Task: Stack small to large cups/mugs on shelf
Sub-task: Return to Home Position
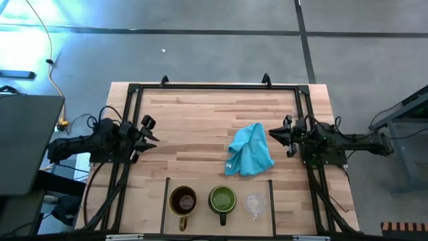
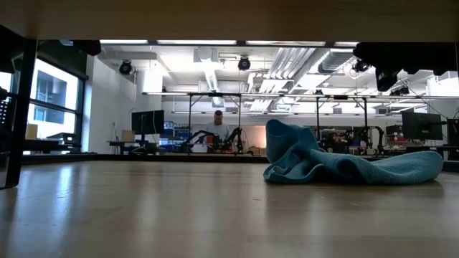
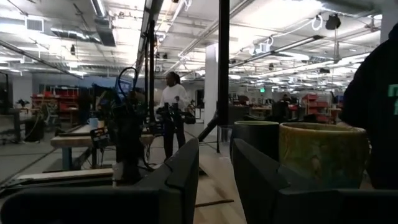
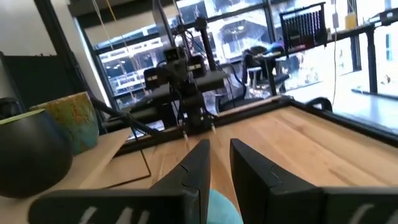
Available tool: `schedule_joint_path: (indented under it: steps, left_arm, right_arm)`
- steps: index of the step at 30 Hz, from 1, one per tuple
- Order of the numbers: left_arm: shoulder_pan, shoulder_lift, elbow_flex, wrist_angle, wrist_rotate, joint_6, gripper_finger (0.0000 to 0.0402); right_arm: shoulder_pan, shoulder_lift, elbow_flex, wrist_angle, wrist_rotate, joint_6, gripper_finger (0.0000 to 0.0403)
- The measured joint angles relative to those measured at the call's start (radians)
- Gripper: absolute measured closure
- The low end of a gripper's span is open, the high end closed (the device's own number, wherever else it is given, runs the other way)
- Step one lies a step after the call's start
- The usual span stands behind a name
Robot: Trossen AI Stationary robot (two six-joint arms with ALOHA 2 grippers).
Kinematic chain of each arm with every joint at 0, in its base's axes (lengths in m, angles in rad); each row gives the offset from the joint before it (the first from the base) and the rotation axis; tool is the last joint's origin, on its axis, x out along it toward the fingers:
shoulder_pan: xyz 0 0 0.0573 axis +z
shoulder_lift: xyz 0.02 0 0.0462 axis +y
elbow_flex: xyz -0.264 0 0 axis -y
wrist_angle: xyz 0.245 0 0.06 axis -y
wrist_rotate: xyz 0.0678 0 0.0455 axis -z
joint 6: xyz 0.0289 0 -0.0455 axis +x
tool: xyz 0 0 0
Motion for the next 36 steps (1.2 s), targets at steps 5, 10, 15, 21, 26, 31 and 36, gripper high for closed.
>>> schedule_joint_path:
  steps: [5, 10, 15, 21, 26, 31, 36]
  left_arm:
    - [0.000, 0.000, 0.000, -0.006, -0.042, -0.021, 0.0316]
    - [0.000, 0.000, 0.000, 0.045, -0.072, -0.032, 0.0316]
    - [-0.033, -0.001, 0.001, 0.059, -0.092, -0.037, 0.0316]
    - [-0.132, -0.001, 0.001, 0.044, -0.182, 0.024, 0.0316]
    - [-0.166, -0.001, 0.001, 0.005, -0.202, 0.042, 0.0316]
    - [-0.164, -0.001, 0.001, -0.011, -0.213, 0.053, 0.0316]
    - [-0.164, -0.001, 0.001, -0.088, -0.231, 0.032, 0.0316]
  right_arm:
    - [0.000, 0.000, 0.000, -0.024, 0.000, 0.015, 0.0350]
    - [0.000, 0.000, 0.000, -0.020, 0.000, 0.014, 0.0350]
    - [0.000, 0.000, 0.000, -0.012, 0.000, 0.014, 0.0350]
    - [0.000, 0.000, 0.000, -0.010, 0.000, 0.007, 0.0350]
    - [0.000, 0.000, 0.000, -0.010, 0.000, 0.007, 0.0350]
    - [0.000, 0.000, 0.000, 0.001, 0.000, 0.007, 0.0350]
    - [0.000, 0.000, 0.000, 0.013, 0.000, 0.006, 0.0350]
